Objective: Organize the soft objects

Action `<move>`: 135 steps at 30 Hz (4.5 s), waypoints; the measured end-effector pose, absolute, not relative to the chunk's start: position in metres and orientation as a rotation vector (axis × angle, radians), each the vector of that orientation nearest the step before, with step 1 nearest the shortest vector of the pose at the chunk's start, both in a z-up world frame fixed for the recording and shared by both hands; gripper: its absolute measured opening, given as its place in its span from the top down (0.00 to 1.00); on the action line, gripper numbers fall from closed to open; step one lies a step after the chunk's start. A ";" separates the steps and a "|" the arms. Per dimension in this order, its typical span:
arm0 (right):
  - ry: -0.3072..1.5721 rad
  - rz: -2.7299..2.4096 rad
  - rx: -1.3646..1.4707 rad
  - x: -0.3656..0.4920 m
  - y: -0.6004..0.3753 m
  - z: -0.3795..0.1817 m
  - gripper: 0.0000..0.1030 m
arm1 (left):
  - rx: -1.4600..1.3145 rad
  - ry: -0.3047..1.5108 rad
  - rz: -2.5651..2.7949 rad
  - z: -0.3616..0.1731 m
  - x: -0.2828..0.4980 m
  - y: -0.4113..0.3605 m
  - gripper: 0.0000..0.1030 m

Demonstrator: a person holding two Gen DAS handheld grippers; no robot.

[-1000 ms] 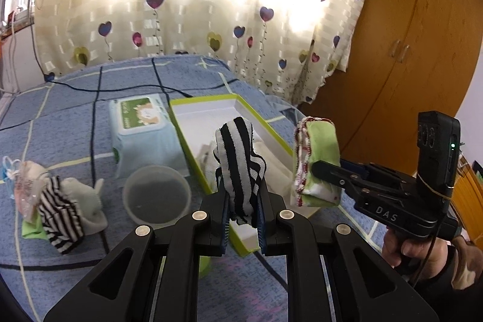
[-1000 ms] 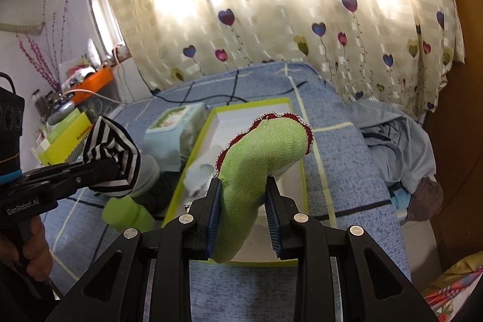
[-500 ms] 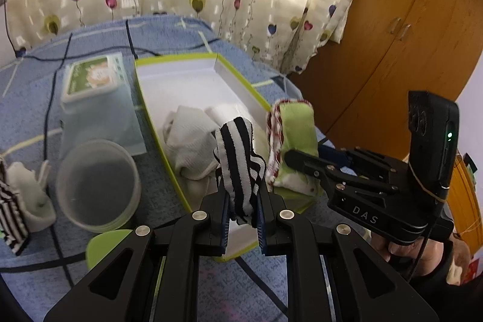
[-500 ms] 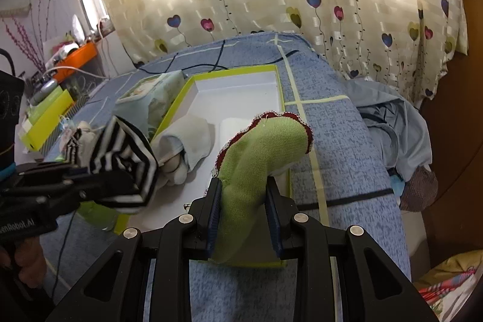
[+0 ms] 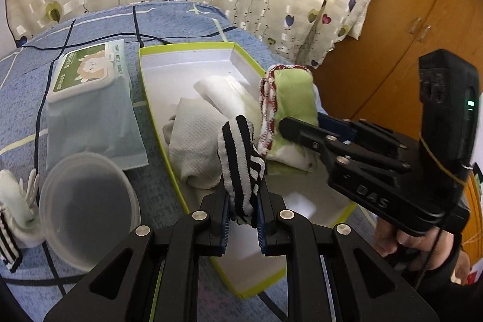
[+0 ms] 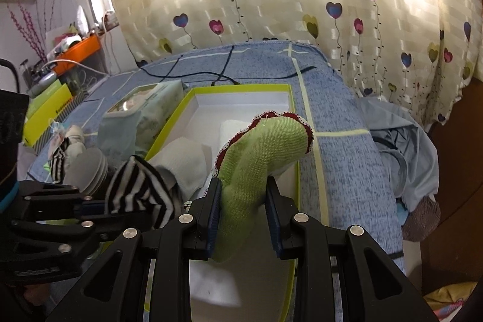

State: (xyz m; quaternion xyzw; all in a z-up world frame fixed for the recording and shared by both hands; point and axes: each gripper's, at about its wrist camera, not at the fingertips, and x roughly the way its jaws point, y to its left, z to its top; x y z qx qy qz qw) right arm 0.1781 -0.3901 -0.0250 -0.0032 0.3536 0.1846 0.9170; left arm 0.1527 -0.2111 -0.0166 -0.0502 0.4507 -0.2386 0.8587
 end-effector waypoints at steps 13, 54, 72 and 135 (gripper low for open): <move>0.725 0.391 0.025 0.155 -0.413 -0.024 0.68 | -0.089 0.915 -0.532 -0.009 0.156 -0.224 0.77; 0.656 0.425 0.032 0.107 -0.382 0.009 0.41 | -0.133 0.770 -0.443 0.032 0.100 -0.164 0.76; 0.635 0.506 -0.041 0.082 -0.327 0.026 0.36 | -0.172 0.741 -0.362 0.033 0.073 -0.114 0.77; 0.699 0.652 -0.147 0.101 -0.237 0.015 0.36 | -0.306 0.767 -0.129 -0.009 0.084 0.008 0.47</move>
